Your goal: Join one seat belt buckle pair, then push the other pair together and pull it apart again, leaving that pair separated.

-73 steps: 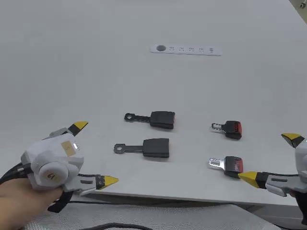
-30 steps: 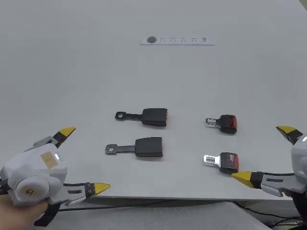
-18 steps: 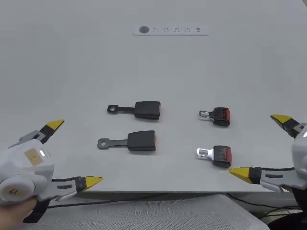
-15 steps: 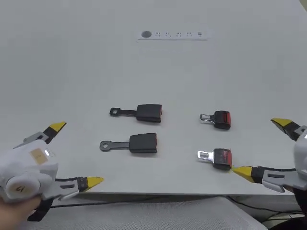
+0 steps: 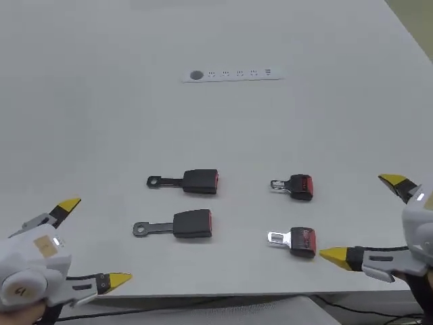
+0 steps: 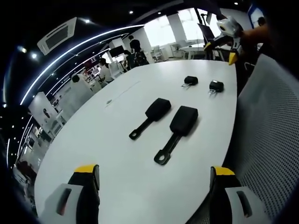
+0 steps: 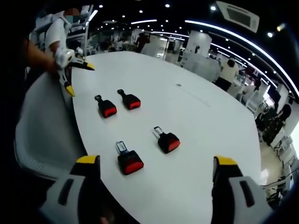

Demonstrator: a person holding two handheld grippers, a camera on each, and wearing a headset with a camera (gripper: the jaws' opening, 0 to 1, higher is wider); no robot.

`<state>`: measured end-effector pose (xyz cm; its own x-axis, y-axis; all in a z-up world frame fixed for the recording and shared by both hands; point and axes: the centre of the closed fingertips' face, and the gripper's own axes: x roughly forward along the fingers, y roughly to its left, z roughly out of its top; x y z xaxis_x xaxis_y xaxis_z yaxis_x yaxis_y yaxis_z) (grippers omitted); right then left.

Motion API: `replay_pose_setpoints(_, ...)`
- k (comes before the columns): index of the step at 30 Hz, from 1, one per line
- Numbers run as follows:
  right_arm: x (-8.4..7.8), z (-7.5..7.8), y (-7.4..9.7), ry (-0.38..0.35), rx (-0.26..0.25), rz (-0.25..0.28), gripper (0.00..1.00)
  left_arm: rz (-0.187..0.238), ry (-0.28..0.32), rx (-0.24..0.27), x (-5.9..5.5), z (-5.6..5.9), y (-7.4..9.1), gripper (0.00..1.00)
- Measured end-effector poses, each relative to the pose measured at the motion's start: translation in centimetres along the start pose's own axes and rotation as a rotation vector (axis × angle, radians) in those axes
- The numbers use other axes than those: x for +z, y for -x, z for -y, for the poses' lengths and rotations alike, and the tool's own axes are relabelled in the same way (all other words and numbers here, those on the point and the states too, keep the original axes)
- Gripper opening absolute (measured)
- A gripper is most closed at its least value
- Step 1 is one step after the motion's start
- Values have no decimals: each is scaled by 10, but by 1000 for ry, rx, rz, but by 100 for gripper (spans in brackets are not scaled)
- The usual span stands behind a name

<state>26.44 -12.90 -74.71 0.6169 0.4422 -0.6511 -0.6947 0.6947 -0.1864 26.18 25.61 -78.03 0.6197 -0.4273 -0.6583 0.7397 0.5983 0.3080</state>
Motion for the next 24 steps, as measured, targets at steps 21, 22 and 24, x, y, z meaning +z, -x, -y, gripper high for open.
replay_pose_setpoints(21, -21, -10, -4, 169, 120, -144, 85, -65, -94, -88, 12, 2, -5, 83)
replay_pose_setpoints(22, -22, -13, -5, 198, 135, -152, 83, -56, -112, -93, 20, 1, -9, 87)
replay_pose_setpoints(24, -18, -16, -8, 265, 153, -131, 81, -48, -116, -119, 31, 4, -17, 87)
